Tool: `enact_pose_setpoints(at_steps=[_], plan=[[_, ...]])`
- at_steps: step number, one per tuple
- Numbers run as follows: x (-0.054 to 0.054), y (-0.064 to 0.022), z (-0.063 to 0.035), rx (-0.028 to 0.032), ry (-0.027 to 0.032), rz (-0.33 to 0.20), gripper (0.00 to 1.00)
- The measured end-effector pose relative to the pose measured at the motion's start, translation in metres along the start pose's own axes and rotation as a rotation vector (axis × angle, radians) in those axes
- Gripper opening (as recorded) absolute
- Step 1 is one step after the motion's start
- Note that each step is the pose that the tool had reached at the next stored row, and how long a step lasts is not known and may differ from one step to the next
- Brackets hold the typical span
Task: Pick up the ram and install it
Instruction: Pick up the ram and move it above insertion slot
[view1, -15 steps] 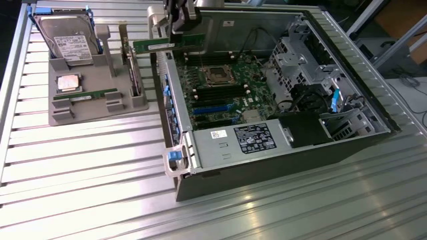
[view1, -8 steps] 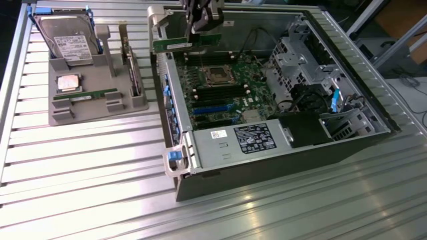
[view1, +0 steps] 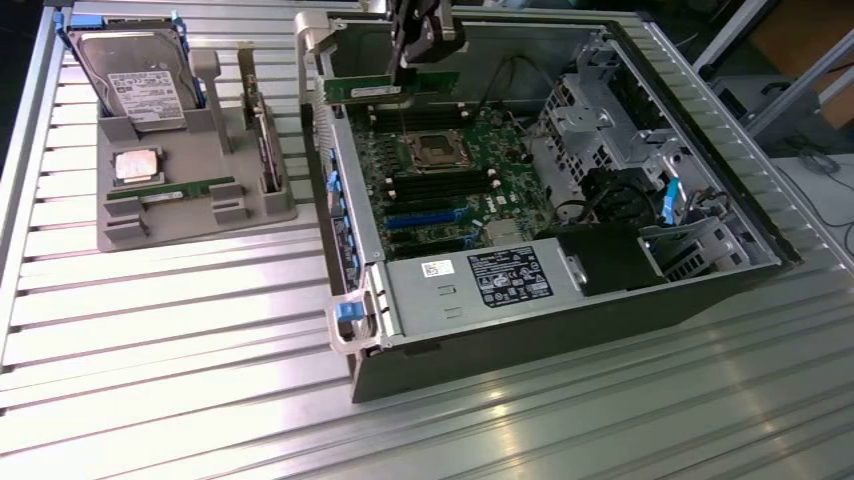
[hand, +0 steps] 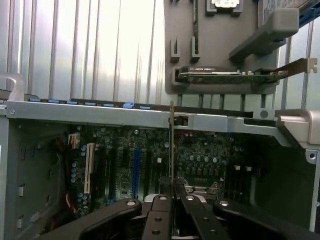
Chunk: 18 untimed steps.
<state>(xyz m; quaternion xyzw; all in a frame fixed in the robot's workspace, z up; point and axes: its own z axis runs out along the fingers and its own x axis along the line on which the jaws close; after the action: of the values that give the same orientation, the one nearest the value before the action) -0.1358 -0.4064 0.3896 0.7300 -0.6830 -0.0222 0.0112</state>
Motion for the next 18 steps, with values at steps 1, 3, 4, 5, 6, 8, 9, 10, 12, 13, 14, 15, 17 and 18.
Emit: enact_pose_setpoints(at_steps=[1,3,4,5,6,8,9,10,12,13,14,15,17,18], plan=[[0.0,-0.0023,-0.0001,-0.0001,0.0023,0.008,0.13],[0.001,-0.0117,-0.0005,-0.0002,0.0055,0.011,0.13],[0.001,-0.0147,-0.0006,-0.0002,0.006,0.012,0.13],[0.001,-0.0188,-0.0008,-0.0003,0.0069,0.012,0.13],[0.002,-0.0239,-0.0011,-0.0004,0.0082,0.012,0.13],[0.002,-0.0343,-0.0015,-0.0005,0.0109,0.014,0.13],[0.003,-0.0404,-0.0018,-0.0006,0.0125,0.015,0.13],[0.003,-0.0458,-0.0021,-0.0007,0.0148,0.016,0.13],[0.003,-0.0525,-0.0023,-0.0009,0.0176,0.019,0.13],[0.004,-0.0571,-0.0025,-0.001,0.0193,0.021,0.13],[0.004,-0.0608,-0.0026,-0.001,0.0204,0.023,0.13],[0.004,-0.0629,-0.0027,-0.001,0.0211,0.024,0.13],[0.005,-0.075,-0.003,-0.0013,0.0249,0.03,0.13],[0.005,-0.0798,-0.0032,-0.0013,0.0264,0.032,0.13]])
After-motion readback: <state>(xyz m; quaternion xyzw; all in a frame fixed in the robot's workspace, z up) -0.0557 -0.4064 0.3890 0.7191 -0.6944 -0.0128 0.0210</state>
